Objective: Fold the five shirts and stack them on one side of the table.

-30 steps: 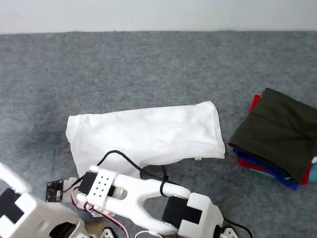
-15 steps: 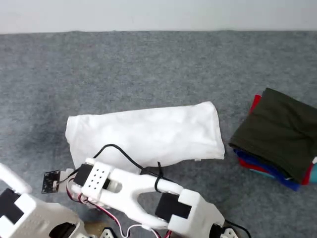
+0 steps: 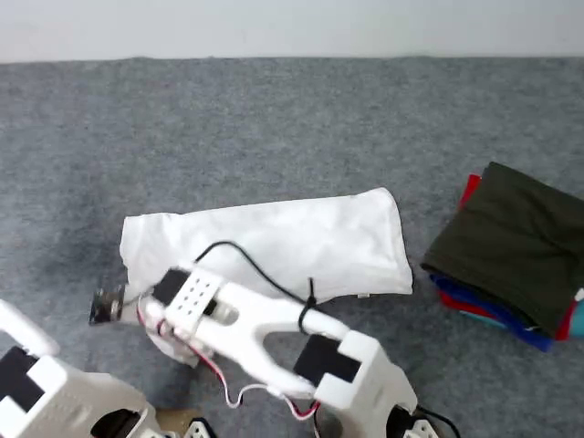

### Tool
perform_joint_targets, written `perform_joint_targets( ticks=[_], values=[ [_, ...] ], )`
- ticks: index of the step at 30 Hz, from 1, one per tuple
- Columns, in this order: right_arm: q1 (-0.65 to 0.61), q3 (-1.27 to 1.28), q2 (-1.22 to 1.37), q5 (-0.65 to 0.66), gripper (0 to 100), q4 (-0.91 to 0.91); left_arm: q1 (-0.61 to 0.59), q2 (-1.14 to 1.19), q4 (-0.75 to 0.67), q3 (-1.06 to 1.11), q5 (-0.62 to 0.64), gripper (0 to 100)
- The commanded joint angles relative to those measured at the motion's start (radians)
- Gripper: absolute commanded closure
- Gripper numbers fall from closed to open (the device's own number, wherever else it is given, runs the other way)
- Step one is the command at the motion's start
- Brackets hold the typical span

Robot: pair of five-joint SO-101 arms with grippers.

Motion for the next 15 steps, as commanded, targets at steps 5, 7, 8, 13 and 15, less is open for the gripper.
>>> perform_joint_targets(
  ticks=[5, 7, 8, 13, 15],
  values=[
    [0.099, -0.238, -0.079, 0.087, 98.8, 0.061, 0.005, -0.009, -0.002, -0.042, -0.006, 98],
    [0.111, -0.273, -0.079, 0.109, 98.8, 0.054, 0.006, -0.009, -0.002, -0.042, -0.006, 98],
    [0.114, -0.284, -0.079, 0.120, 98.8, 0.053, 0.006, -0.009, -0.002, -0.042, -0.006, 98],
    [0.117, -0.322, -0.050, 0.137, 98.8, 0.062, 0.006, -0.009, -0.002, -0.042, -0.006, 98],
    [0.114, -0.348, -0.047, 0.135, 98.8, 0.084, 0.006, -0.009, -0.002, -0.042, -0.006, 98]
  ],
)
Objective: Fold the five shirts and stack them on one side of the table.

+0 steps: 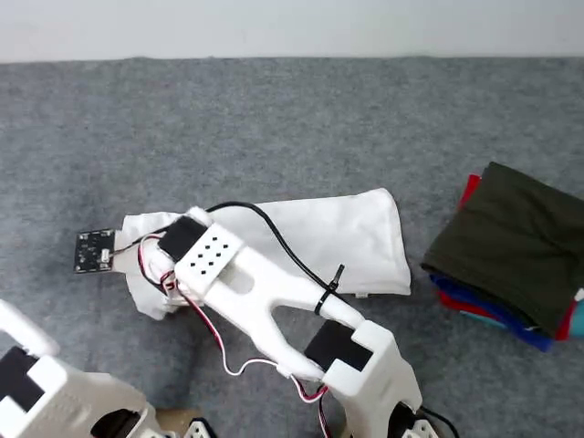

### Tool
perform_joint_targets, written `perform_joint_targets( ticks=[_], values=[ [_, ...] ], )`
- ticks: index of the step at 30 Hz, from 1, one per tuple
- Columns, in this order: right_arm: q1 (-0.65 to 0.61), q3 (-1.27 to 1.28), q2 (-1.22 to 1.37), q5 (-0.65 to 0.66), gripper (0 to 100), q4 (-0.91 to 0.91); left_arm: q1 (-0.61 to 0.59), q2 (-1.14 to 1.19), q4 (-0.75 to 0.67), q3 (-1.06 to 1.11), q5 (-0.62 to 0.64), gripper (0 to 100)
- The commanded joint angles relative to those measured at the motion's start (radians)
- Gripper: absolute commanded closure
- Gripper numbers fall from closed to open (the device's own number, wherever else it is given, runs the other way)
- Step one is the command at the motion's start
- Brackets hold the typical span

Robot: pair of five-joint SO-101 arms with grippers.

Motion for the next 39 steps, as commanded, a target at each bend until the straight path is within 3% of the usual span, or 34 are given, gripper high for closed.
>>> perform_joint_targets(
  ticks=[1, 7, 10, 20, 32, 39],
  values=[
    [0.013, -0.098, -0.035, 0.005, 98.8, 0.051, 0.006, -0.009, -0.002, -0.042, -0.006, 98],
    [-0.064, -0.147, -0.035, 0.002, 98.8, 0.236, 0.006, -0.009, -0.002, -0.042, -0.006, 98],
    [-0.117, -0.147, -0.030, -0.069, 98.8, 0.298, 0.008, -0.009, -0.002, -0.042, -0.006, 98],
    [-0.189, -0.146, 0.051, -0.175, 98.8, 0.243, 0.061, -0.012, -0.002, -0.044, -0.006, 98],
    [-0.105, -0.173, 0.096, -0.210, 98.8, 0.188, 0.064, -0.015, -0.002, -0.044, -0.008, 98],
    [0.021, -0.305, 0.139, -0.209, 98.8, 0.131, 0.069, -0.009, -0.002, -0.044, -0.008, 98]
  ],
)
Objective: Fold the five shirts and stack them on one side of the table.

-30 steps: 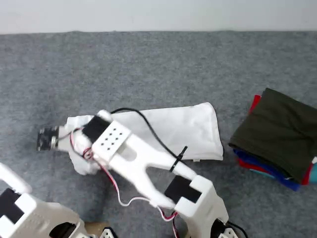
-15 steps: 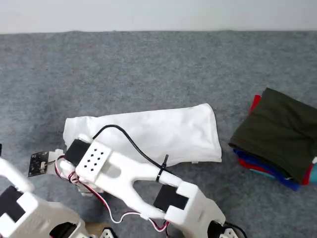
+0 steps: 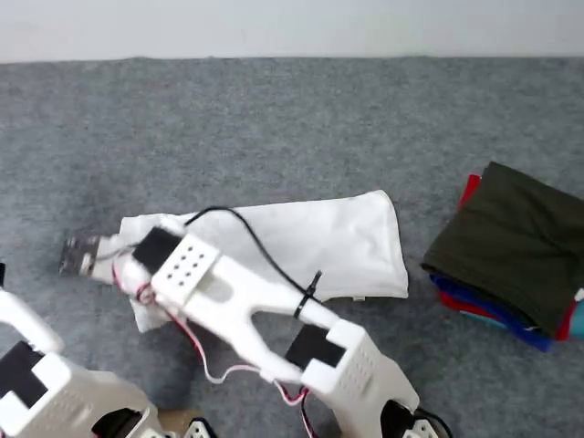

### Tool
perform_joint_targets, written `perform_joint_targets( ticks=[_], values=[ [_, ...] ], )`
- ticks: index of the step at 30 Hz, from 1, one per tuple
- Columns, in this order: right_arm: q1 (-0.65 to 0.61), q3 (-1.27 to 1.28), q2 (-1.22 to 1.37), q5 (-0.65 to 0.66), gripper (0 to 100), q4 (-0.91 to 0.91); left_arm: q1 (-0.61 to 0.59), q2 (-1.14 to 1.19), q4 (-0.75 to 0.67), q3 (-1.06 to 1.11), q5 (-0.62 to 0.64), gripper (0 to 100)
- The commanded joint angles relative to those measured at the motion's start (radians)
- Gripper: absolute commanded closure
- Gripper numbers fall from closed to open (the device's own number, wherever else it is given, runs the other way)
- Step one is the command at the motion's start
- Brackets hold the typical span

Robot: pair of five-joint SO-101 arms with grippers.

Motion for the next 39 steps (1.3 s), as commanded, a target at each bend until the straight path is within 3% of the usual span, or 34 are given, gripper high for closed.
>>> perform_joint_targets(
  ticks=[1, 9, 16, 22, 28, 39],
  values=[
    [0.082, -0.094, 0.010, -0.006, 98.8, -0.051, 0.008, -0.009, -0.002, -0.044, -0.008, 98],
    [0.133, -0.192, 0.128, 0.098, 98.8, -0.081, 0.008, -0.008, -0.026, -0.041, -0.008, 98],
    [0.191, -0.321, 0.236, 0.115, 98.1, -0.067, 0.008, -0.008, -0.029, -0.039, -0.008, 98],
    [0.272, -0.416, 0.306, 0.115, 81.8, -0.065, 0.009, -0.008, -0.031, -0.039, -0.008, 98],
    [0.291, -0.503, 0.394, 0.115, 80.8, -0.054, 0.018, -0.008, -0.031, -0.038, -0.008, 98],
    [0.236, -0.884, 0.403, 0.109, 80.9, 0.205, 0.035, -0.008, -0.029, -0.038, -0.006, 98]
  ],
)
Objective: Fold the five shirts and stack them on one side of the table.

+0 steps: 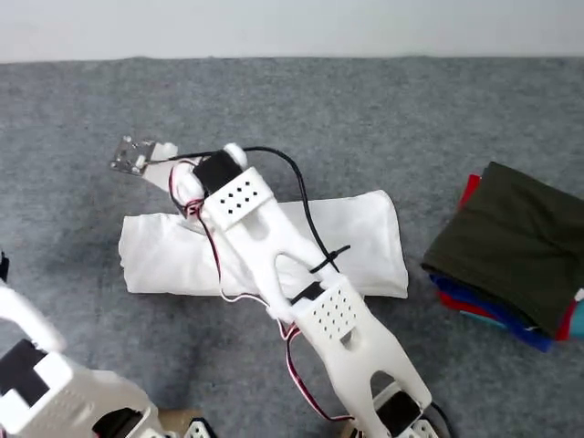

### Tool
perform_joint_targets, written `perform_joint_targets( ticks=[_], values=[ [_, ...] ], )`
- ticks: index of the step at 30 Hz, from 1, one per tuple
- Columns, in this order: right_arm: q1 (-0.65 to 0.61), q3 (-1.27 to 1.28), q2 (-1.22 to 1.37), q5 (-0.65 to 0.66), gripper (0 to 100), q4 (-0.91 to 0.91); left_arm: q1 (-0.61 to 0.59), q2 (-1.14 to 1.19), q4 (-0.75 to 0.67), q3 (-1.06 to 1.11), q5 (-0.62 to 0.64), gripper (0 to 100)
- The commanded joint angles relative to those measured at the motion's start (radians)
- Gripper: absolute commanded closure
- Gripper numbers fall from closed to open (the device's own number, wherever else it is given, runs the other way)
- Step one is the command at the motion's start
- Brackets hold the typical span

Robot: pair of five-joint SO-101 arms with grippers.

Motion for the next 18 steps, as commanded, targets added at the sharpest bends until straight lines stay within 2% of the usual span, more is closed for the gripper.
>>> perform_joint_targets(
  ticks=[1, 4, 8, 15, 18],
  values=[
    [-0.038, -0.130, -0.013, 0.002, 81.4, 0.074, 0.009, -0.008, -0.012, -0.038, -0.006, 98],
    [-0.077, -0.115, -0.008, 0.006, 88.0, 0.088, 0.009, -0.008, -0.012, -0.038, -0.005, 98],
    [-0.081, -0.028, 0.039, 0.006, 99.1, 0.015, 0.009, -0.008, -0.012, -0.038, -0.005, 98],
    [0.068, -0.015, 0.171, 0.008, 98.1, -0.194, 0.009, -0.008, -0.006, -0.036, -0.005, 98],
    [0.087, -0.015, 0.171, 0.005, 98.1, -0.222, 0.009, -0.008, -0.006, -0.036, -0.003, 98]
  ],
)
